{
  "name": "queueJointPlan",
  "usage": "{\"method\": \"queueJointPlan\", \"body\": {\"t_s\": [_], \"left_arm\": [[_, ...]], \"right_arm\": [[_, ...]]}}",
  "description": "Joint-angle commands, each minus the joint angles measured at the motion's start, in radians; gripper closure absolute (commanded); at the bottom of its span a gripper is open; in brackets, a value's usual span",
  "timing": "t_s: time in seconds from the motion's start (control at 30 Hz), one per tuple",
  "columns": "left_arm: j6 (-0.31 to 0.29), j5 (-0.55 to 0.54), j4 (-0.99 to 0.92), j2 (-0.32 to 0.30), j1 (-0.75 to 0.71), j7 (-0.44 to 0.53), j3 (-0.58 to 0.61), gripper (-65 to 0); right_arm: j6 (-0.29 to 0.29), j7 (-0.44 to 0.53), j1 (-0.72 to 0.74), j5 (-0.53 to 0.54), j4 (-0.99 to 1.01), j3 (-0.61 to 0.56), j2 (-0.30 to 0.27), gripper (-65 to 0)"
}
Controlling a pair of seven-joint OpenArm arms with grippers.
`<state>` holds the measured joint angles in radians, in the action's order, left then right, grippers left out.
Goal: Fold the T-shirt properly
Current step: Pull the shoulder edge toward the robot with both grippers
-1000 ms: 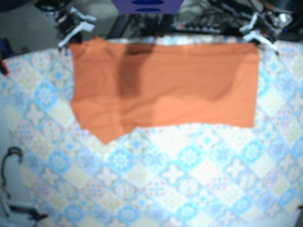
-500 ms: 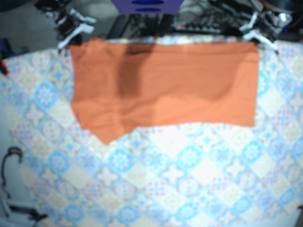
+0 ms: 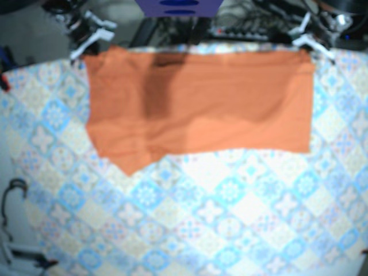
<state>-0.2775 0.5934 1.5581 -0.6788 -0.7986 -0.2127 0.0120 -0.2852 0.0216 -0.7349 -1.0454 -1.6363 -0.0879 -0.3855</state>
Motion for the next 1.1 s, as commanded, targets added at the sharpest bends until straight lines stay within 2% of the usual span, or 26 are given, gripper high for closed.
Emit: {"method": "queueJointPlan", "body": {"t_s": [0.0,1.07], "left_arm": [[0.01,0.0,0.011,-0.017,-0.023,0.002,-0.008,0.0],[0.011,0.0,0.003,-0.017,-0.012,0.0,-0.014,0.0]], "right_arm": [[0.011,0.005,-0.008,0.006,-0.011,0.006,-0.01,-0.2],[0.011,0.005,-0.01,0.004,-0.008,0.006,-0.01,-1.4]]}}
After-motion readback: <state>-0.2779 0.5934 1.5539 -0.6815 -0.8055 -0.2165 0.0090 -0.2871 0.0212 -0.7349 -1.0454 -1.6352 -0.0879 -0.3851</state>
